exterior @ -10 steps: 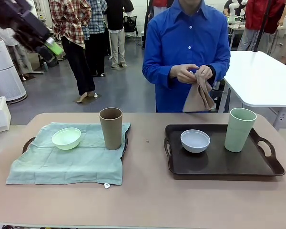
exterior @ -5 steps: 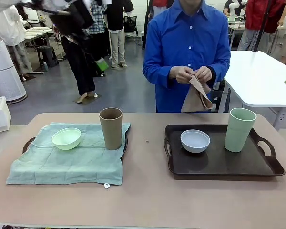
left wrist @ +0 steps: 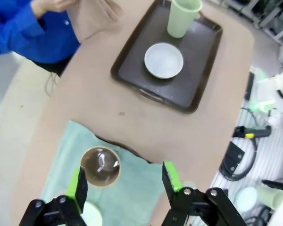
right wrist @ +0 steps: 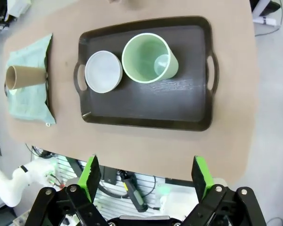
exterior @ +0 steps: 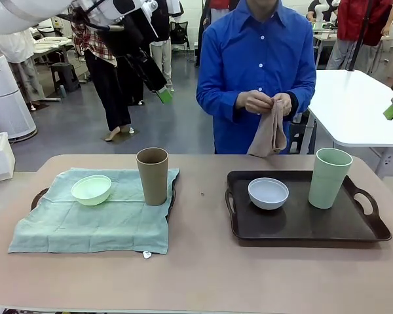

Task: Set up a tray with a mat and arrange the tableware.
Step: Pick up the Picnic Bowl and Reusable plastic cup from the Handle tray in front of the human's position and hold them in the air.

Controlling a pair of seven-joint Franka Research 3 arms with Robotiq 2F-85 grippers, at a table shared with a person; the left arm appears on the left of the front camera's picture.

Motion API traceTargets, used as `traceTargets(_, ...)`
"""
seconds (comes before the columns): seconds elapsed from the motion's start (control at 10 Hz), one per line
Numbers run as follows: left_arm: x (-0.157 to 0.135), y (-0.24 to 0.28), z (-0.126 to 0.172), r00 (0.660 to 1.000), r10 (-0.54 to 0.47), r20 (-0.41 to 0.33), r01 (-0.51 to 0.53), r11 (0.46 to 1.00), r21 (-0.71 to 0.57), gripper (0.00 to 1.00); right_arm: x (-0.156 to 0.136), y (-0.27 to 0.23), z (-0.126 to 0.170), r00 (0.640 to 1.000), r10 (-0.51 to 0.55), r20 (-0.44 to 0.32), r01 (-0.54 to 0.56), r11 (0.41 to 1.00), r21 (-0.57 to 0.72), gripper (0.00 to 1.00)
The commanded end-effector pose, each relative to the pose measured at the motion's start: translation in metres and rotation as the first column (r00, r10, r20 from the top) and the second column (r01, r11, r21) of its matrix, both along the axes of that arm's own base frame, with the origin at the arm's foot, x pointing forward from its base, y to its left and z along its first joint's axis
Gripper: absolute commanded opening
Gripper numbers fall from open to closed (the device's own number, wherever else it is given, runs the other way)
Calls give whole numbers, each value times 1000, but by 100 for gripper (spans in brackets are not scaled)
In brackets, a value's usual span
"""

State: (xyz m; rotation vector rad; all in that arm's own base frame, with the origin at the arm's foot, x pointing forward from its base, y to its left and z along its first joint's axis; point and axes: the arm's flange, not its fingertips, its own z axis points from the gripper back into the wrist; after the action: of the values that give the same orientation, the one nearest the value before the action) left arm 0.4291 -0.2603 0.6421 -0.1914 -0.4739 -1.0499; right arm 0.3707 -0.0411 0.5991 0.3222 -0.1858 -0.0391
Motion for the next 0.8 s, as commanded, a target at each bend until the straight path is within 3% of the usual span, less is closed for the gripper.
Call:
traceTargets(0.0,-2,6,5,1000,6,21,-7,1000,21,84,-2,6,1,1000,-23,-20,22,1000,-21,100)
traceTargets(0.1,0,0,0,1000,0,0,0,1000,0,84,0,0,0,1000,0,0,0,1000,0,100)
traceTargets(0.2,6,-12,4,999,29,16,-29,999,-45,84,30,-16,10,983,162,81,-168,983,71,100)
traceTargets(0.4,21,-50,7,999,28,-29,-29,998,-61,84,77,-47,-3,935,325,140,-334,941,48,100)
traceTargets(0.5,28,-66,3,997,35,-72,-40,996,-77,84,88,-60,-11,901,400,169,-410,912,22,100)
traceTargets(0.7,41,-108,-10,985,91,-144,-96,995,-23,84,115,-78,-34,786,561,261,-559,825,-88,100)
